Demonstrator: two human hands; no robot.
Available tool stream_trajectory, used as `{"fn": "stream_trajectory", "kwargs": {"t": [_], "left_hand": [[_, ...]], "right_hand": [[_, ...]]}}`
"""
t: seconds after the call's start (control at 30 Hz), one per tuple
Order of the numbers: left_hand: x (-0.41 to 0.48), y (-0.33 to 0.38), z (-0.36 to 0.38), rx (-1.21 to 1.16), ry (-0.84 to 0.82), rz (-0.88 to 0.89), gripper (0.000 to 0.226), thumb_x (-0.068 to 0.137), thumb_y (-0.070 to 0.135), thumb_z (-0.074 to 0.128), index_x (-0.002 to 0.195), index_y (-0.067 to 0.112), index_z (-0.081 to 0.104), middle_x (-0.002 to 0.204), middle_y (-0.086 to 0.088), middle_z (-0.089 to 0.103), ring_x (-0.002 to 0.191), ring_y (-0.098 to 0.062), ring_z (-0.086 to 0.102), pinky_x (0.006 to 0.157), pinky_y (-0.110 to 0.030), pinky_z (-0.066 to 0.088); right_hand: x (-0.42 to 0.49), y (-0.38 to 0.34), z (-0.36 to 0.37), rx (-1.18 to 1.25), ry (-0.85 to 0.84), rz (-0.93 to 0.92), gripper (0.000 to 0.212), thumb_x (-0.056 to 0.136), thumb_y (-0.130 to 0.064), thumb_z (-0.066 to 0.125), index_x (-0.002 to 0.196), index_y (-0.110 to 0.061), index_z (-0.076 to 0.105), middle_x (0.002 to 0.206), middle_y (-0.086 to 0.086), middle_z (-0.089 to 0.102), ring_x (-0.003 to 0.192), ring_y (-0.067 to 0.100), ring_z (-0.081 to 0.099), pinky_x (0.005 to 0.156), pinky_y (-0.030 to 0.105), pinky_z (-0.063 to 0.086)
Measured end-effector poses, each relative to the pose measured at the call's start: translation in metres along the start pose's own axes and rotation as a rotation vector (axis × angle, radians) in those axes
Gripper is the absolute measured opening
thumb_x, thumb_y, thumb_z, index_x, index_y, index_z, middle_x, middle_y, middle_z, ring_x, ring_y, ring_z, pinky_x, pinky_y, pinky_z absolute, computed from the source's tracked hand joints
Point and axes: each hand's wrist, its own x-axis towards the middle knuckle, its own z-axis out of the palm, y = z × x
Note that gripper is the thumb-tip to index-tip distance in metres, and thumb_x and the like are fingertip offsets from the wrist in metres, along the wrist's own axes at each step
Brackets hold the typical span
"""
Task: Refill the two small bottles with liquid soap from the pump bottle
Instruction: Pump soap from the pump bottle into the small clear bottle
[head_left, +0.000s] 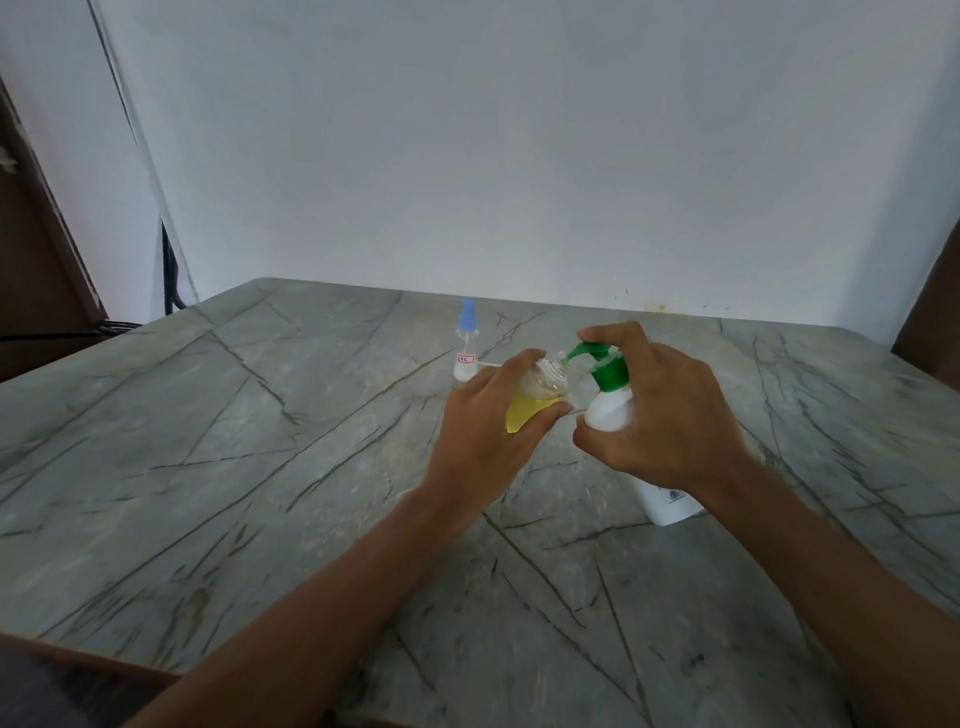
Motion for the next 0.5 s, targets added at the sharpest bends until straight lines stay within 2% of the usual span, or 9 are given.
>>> {"fn": "stream_trajectory", "kwargs": {"t": [0.1, 0.2, 0.3, 0.5], "left_hand": [[0.0015, -0.0002, -0.0024, -0.015, 0.021, -0.017, 0.053, 0.078, 0.044, 0.072, 0.123, 0.021, 0.056, 0.105, 0.005, 0.068, 0.087, -0.006, 0.061, 0.075, -0.02, 0.053], [0.0021, -0.0002, -0.0035, -0.014, 0.03, -0.017, 0.052, 0.078, 0.044, 0.071, 0.123, 0.021, 0.056, 0.106, 0.005, 0.068, 0.088, -0.005, 0.061, 0.077, -0.021, 0.053], [0.0021, -0.0004, -0.0025, 0.008, 0.025, -0.01, 0.053, 0.078, 0.045, 0.071, 0.123, 0.021, 0.056, 0.108, 0.006, 0.067, 0.088, -0.002, 0.059, 0.077, -0.02, 0.053], [0.0022, -0.0003, -0.0026, 0.014, 0.024, -0.016, 0.054, 0.078, 0.045, 0.071, 0.124, 0.021, 0.056, 0.109, 0.006, 0.067, 0.089, -0.001, 0.057, 0.078, -0.016, 0.05]], "right_hand": [[-0.0009, -0.0018, -0.0002, -0.04, -0.01, -0.007, 0.087, 0.059, -0.046, 0.073, 0.137, -0.038, 0.034, 0.085, -0.011, 0.057, 0.069, 0.013, 0.052, 0.063, 0.031, 0.051], [-0.0022, -0.0021, -0.0004, -0.052, -0.028, -0.005, 0.101, 0.06, -0.047, 0.073, 0.146, -0.042, 0.022, 0.093, -0.007, 0.064, 0.072, 0.014, 0.055, 0.065, 0.031, 0.052], [-0.0025, -0.0014, -0.0002, -0.067, -0.028, -0.006, 0.094, 0.061, -0.05, 0.071, 0.143, -0.041, 0.027, 0.096, -0.007, 0.065, 0.075, 0.015, 0.056, 0.067, 0.031, 0.052], [0.0009, -0.0022, -0.0007, -0.04, -0.046, -0.007, 0.086, 0.06, -0.049, 0.071, 0.136, -0.037, 0.034, 0.088, -0.007, 0.063, 0.07, 0.014, 0.054, 0.065, 0.03, 0.051]]}}
